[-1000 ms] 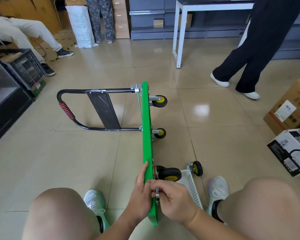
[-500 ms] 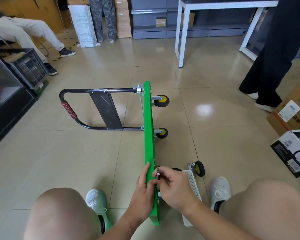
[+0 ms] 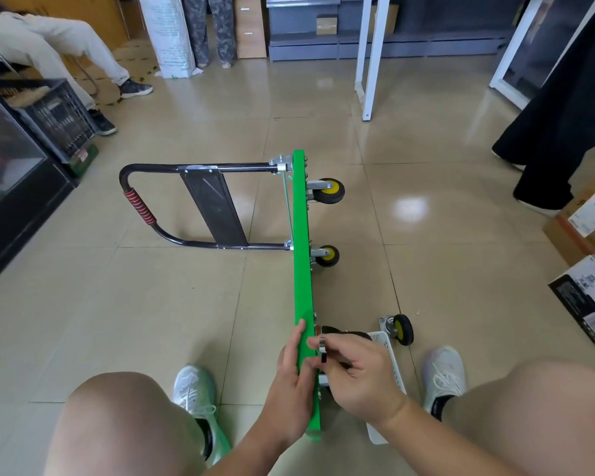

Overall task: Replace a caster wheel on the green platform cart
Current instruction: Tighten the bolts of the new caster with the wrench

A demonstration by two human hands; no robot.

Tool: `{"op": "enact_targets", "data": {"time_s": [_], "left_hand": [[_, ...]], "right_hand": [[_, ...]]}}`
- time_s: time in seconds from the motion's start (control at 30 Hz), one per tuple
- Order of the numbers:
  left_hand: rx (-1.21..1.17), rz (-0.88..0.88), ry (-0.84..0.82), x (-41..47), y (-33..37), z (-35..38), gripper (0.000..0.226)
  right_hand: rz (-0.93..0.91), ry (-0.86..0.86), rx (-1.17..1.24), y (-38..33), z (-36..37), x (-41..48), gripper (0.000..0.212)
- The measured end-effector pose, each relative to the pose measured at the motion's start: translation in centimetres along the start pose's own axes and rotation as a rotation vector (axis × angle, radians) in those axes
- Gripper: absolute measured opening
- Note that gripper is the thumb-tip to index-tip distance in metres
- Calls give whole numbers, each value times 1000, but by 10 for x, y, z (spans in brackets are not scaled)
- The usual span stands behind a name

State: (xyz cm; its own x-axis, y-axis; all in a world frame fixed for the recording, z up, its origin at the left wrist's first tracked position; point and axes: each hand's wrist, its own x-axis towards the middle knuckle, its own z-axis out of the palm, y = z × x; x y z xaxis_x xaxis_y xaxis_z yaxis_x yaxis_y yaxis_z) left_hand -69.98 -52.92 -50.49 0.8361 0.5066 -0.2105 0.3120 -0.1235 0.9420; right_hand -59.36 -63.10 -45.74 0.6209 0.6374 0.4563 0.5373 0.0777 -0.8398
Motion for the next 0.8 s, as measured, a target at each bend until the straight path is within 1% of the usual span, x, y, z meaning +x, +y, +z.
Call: {"op": "enact_targets", "data": {"time_s": [0.03, 0.07, 0.17, 0.23, 0.33, 0.47, 0.57, 0.63, 0.7, 0.8], "left_hand": [[-10, -6, 2, 0, -2, 1, 61], [-12, -7, 9, 1, -3, 2, 60], [-3, -11, 44, 2, 1, 4, 57], [3, -15, 43, 3, 1, 3, 59], [15, -21, 44, 3, 1, 1, 61], [38, -9, 53, 2, 4, 2, 63], [69, -25, 48, 3, 4, 2, 61], [83, -40, 48, 2, 7, 1, 59], [94, -40, 53, 2, 10, 0, 59], [95, -47, 59, 2, 13, 1, 58]], "right_hand": [[15, -7, -12, -1, 0, 2, 30], [69, -11, -5, -2, 2, 5, 29], [358, 33, 118, -6, 9, 27, 27], [439, 24, 161, -6, 13, 36, 24], [500, -9, 190, -7, 12, 40, 25], [521, -30, 187, -11, 6, 42, 27], [542, -72, 93, -8, 8, 55, 25], [578, -79, 49, -8, 8, 63, 28], [596, -91, 80, -11, 7, 67, 32], [622, -118, 110, -11, 4, 66, 31]]}}
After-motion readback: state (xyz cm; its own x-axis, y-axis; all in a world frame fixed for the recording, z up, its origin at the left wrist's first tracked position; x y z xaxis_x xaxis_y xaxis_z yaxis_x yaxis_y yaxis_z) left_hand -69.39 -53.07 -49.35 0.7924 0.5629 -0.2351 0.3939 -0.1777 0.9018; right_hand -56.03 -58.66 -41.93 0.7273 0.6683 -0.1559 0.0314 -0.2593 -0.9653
